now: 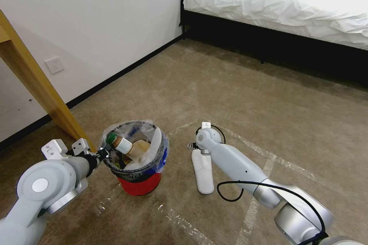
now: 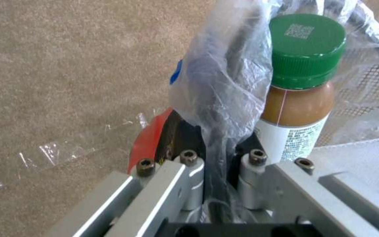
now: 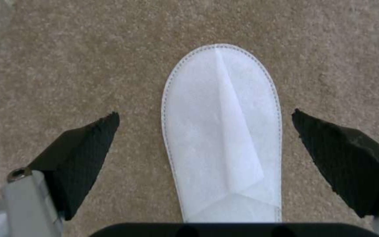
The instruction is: Pick up the trash bin and place the garbage on the floor into it.
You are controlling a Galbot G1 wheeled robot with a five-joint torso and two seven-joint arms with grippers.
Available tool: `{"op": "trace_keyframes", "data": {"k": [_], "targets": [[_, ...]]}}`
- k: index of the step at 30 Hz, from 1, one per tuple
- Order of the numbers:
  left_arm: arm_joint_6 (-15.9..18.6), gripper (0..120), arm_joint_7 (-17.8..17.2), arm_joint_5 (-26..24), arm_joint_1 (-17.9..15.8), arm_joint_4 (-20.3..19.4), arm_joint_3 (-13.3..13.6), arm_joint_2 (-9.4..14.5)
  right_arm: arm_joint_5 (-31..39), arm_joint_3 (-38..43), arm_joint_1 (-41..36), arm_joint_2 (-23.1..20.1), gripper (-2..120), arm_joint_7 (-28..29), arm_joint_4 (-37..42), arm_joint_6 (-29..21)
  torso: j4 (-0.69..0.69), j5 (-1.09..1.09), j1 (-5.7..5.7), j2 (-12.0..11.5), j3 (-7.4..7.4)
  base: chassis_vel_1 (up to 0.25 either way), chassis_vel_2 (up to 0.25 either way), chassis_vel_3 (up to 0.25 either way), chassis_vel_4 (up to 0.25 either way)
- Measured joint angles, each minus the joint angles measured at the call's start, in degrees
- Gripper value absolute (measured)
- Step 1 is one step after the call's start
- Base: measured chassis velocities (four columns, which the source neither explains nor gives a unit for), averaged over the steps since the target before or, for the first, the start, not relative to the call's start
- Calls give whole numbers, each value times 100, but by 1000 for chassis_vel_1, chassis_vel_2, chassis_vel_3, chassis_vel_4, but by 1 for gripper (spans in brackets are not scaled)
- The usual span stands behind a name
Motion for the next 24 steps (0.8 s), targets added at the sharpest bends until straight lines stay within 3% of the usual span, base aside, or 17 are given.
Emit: {"op": "trace_keyframes", "data": {"k": [24], "targets": [[26, 4, 14, 28, 21, -29, 32, -34, -619, 73, -25, 402, 100, -308, -770, 137, 0, 0, 0, 0, 0, 0, 0, 0, 0]]}}
